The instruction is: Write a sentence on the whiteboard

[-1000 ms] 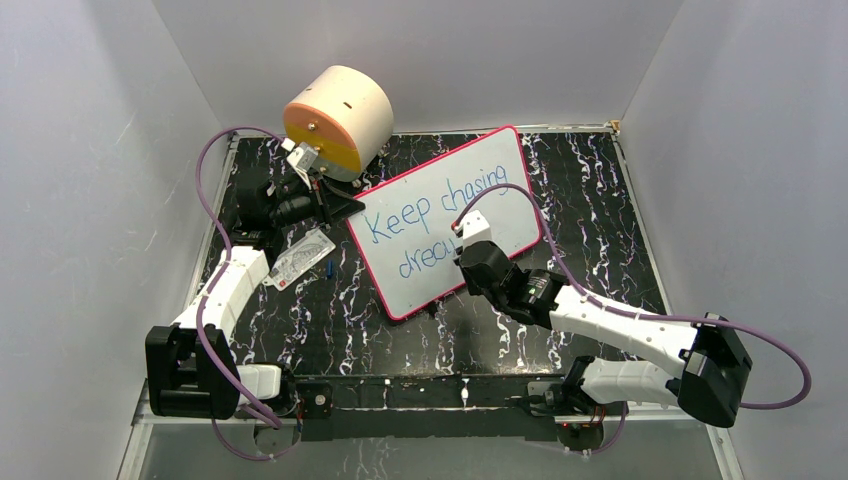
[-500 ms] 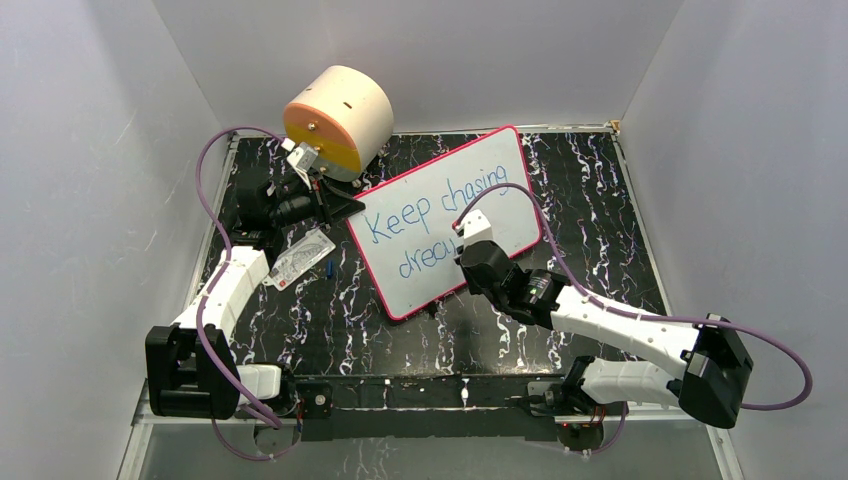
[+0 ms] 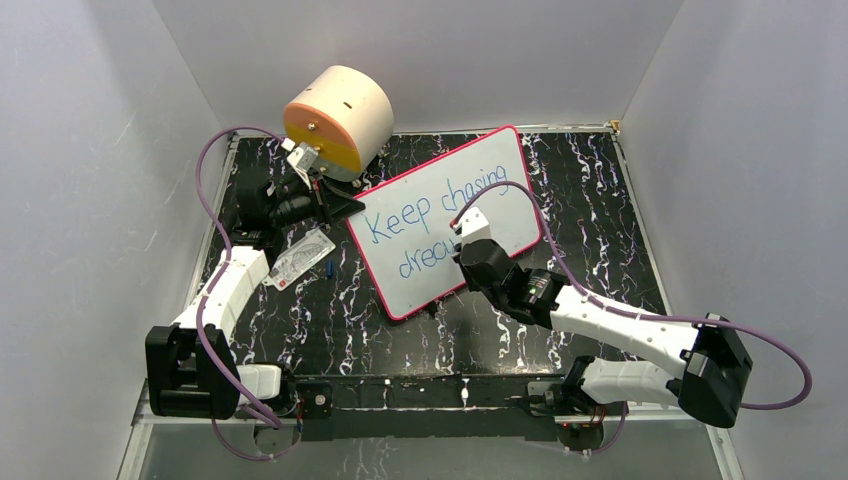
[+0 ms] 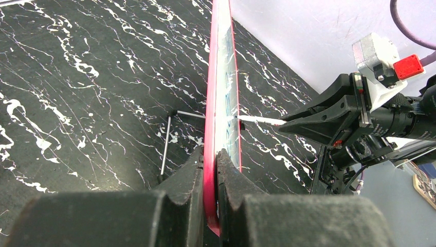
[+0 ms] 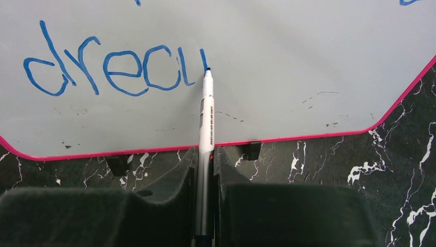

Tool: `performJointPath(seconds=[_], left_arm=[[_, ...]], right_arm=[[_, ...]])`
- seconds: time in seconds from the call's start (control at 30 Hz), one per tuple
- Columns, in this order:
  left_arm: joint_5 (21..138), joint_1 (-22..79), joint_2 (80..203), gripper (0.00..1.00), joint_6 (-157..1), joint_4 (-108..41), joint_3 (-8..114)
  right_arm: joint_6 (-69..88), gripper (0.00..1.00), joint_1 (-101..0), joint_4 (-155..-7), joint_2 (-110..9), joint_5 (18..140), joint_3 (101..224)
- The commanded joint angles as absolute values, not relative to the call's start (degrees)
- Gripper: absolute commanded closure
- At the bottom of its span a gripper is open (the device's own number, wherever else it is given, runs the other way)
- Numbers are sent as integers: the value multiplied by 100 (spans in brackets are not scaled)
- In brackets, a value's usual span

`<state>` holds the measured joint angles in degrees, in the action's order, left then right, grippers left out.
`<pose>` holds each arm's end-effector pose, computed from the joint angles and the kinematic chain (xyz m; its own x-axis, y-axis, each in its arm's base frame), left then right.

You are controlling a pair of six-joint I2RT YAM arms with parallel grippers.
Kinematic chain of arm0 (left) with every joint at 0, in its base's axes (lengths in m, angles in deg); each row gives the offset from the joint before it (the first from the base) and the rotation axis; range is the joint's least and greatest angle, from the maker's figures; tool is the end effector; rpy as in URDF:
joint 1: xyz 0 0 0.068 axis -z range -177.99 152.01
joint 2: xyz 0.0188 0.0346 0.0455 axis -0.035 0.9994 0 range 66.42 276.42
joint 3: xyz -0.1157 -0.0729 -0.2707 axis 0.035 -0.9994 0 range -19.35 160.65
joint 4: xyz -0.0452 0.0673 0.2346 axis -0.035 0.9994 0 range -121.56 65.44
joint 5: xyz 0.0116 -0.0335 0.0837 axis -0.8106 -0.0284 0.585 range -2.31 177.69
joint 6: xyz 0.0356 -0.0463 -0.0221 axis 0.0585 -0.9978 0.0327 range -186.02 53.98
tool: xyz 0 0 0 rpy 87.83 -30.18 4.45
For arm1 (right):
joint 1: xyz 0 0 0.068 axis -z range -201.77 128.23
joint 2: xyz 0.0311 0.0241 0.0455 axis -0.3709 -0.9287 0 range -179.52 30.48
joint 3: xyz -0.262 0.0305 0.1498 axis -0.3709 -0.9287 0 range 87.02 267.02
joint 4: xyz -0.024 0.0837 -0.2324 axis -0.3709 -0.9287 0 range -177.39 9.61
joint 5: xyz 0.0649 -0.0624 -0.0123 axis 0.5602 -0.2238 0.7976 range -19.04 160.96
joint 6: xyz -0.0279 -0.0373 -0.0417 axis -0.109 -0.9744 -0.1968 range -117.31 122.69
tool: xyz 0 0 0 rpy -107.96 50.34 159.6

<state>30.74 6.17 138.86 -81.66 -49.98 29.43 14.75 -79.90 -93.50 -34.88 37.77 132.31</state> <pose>0.2623 -0.0590 0.3483 -0.3230 -0.1239 -0.9383 0.8152 0.4672 -0.3423 0.1432 0.1810 0.2969 -0.3805 -0.2809 -0.8811 -0.3980 0.9097 -0.1181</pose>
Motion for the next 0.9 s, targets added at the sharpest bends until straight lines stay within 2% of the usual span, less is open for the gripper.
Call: performJointPath(seconds=[0.0, 0.87], left_arm=[[3135, 781, 14024, 100, -7587, -4553, 2842], [3159, 781, 14007, 100, -7579, -4545, 2831]], right_arm=[[1373, 100, -7963, -8901, -3535, 3667, 13543], [1489, 100, -7884, -9236, -3445, 3561, 13425]])
